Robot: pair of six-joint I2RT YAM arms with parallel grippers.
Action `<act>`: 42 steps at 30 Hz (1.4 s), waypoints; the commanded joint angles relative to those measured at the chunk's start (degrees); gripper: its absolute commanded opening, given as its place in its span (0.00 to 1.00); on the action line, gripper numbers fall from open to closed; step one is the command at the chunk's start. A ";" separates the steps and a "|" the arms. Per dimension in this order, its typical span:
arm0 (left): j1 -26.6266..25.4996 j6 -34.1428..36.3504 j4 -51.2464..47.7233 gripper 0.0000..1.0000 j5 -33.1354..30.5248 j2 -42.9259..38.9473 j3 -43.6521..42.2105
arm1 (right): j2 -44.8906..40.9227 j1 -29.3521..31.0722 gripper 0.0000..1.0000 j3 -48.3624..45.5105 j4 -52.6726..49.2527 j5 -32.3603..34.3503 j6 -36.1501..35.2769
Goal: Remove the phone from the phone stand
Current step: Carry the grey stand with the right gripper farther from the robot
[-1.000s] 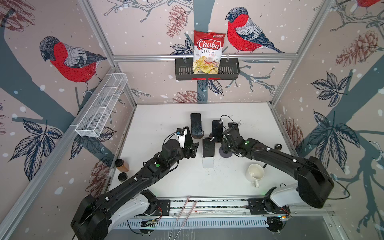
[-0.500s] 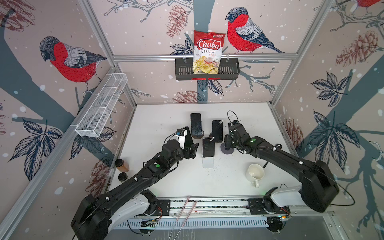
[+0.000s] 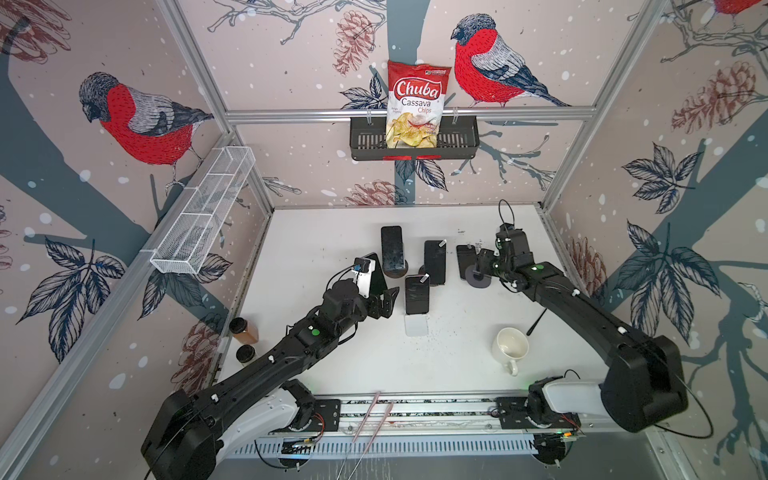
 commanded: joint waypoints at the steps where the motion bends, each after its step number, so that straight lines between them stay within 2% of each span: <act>1: -0.05 1.61 2.93 0.97 1.62 -0.69 -0.13 | 1.37 -2.73 0.57 1.10 2.75 -1.62 -1.86; 9: -0.05 2.94 3.29 0.97 0.72 -1.98 -0.83 | 6.49 -10.10 0.57 2.45 7.23 -4.02 -2.49; 16: -0.05 2.86 4.34 0.97 -0.85 -0.50 -0.62 | 15.63 -13.85 0.57 9.80 8.96 -3.86 -3.66; 26: -0.05 2.21 3.54 0.97 -1.53 0.94 0.40 | 30.73 -15.10 0.58 25.45 6.26 -3.23 -12.03; 30: -0.05 2.11 3.92 0.97 -1.91 1.09 0.74 | 35.10 -15.95 0.59 29.67 5.41 -6.12 -15.54; 42: -0.05 1.31 3.63 0.97 -2.02 1.52 1.02 | 38.86 -17.60 0.64 31.75 7.47 -12.30 -24.65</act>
